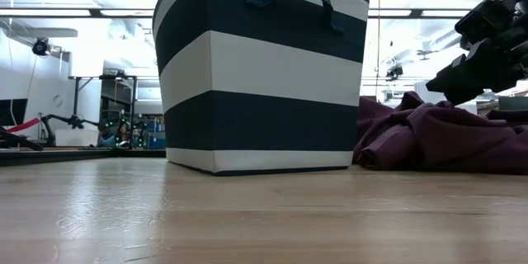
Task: Pick & place medical supplies in basket/bin
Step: Put the white bottle into the laundry bin
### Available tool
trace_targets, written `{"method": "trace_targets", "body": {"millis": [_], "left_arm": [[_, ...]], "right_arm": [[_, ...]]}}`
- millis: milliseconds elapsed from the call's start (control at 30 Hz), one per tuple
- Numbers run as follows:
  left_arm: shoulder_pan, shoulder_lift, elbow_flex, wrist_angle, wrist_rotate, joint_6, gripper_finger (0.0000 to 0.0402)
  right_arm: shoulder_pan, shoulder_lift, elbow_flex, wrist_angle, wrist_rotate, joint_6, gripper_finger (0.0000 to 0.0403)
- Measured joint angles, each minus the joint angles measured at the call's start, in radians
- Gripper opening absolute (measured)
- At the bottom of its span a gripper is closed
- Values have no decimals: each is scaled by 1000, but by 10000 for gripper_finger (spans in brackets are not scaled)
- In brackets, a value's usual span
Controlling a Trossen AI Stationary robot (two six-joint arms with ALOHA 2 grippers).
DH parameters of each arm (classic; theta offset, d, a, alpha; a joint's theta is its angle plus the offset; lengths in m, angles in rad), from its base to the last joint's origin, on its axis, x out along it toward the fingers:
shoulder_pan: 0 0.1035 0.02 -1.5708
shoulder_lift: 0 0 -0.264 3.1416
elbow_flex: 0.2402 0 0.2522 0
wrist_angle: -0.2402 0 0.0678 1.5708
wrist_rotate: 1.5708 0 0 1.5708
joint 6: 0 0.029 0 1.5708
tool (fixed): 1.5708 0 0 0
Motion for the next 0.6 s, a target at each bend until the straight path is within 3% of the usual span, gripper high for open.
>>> {"method": "trace_targets", "body": {"millis": [267,600], "left_arm": [[-2,0,-46,2,74,-8,271],[-2,0,-53,50,74,-8,271]], "right_arm": [[0,0,0,0,0,0,8],[0,-1,0,0,0,0,8]]}}
